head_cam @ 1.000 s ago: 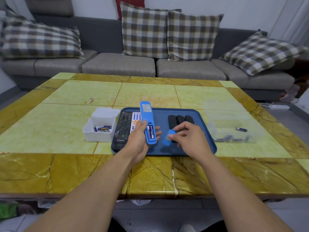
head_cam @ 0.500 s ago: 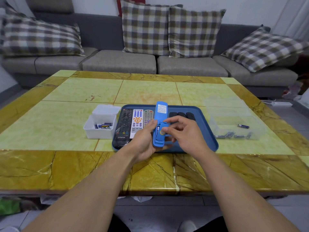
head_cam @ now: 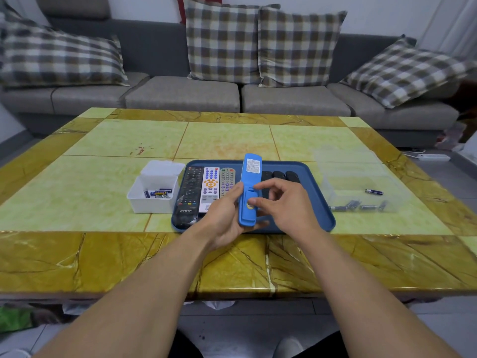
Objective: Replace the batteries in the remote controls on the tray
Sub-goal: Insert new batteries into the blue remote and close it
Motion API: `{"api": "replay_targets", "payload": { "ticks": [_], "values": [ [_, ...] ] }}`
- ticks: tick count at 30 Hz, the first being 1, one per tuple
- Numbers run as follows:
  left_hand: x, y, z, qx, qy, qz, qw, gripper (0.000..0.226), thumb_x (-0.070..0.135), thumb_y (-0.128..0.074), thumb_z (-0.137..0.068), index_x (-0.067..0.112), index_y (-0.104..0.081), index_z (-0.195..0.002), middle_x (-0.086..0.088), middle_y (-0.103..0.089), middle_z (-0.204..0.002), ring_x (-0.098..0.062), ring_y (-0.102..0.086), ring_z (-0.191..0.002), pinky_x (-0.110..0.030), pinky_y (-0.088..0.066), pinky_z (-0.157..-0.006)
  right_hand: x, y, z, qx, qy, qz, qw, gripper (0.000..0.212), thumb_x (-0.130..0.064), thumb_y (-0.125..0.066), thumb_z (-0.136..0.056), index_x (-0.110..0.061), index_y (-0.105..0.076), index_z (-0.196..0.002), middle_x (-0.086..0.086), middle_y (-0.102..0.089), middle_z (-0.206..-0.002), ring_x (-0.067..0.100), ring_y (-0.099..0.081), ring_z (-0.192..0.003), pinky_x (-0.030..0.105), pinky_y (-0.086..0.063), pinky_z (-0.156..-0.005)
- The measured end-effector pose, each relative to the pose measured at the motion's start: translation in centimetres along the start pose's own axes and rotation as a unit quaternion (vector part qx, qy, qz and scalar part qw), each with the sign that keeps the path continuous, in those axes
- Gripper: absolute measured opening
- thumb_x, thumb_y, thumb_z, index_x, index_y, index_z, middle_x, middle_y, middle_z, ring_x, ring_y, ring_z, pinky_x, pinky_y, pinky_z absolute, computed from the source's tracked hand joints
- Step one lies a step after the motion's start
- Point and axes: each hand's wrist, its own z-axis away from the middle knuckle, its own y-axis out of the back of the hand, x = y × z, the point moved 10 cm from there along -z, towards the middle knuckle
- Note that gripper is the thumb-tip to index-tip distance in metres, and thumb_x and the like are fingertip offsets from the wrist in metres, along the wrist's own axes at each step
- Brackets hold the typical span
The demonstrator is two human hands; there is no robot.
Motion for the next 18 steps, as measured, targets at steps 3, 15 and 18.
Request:
{"api": "replay_targets", "payload": {
  "ticks": [3, 15, 18],
  "values": [
    [-0.1, 0.1, 0.0, 0.006, 0.005, -0.003, 1.0, 0.051, 0.047, -0.03, -0.107, 0.018, -0.055, -0.141, -0.018, -0.067, -0.122, -0.041, -0.059, -0.123, -0.066, -0.041, -0.106, 0.2, 0.3, 0.0, 0.015, -0.012, 0.004, 1.0, 0.028, -0.023, -0.088, -0.072, -0.025, -0.068, -0.09, -0.004, -0.044, -0.064, 0.002, -0.038, -0.048, 0.011, -0.036, -0.045],
    [1.1, -0.2, 0.8, 0.046, -0.029, -0.029, 0.998, 0.048, 0.039, -0.028, -0.11, 0.013, -0.053, -0.142, -0.022, -0.063, -0.134, -0.035, -0.062, -0.117, -0.055, -0.048, -0.1, 0.9, 0.1, -0.1, 0.032, -0.02, 0.026, 0.999, 0.023, -0.032, -0.087, -0.074, -0.026, -0.065, -0.081, -0.009, -0.053, -0.063, 0.002, -0.044, -0.051, 0.016, -0.037, -0.051],
    [2.6, 0.0, 1.0, 0.081, -0.088, -0.03, 0.992, 0.039, 0.025, -0.031, -0.11, 0.018, -0.053, -0.142, -0.016, -0.067, -0.129, -0.028, -0.066, -0.113, -0.046, -0.049, -0.099, 0.8, -1.0, 0.2, 0.021, -0.014, 0.056, 0.998, 0.02, -0.041, -0.076, -0.084, -0.034, -0.069, -0.101, -0.015, -0.066, -0.083, 0.0, -0.057, -0.068, 0.024, -0.048, -0.065]
  ]
}}
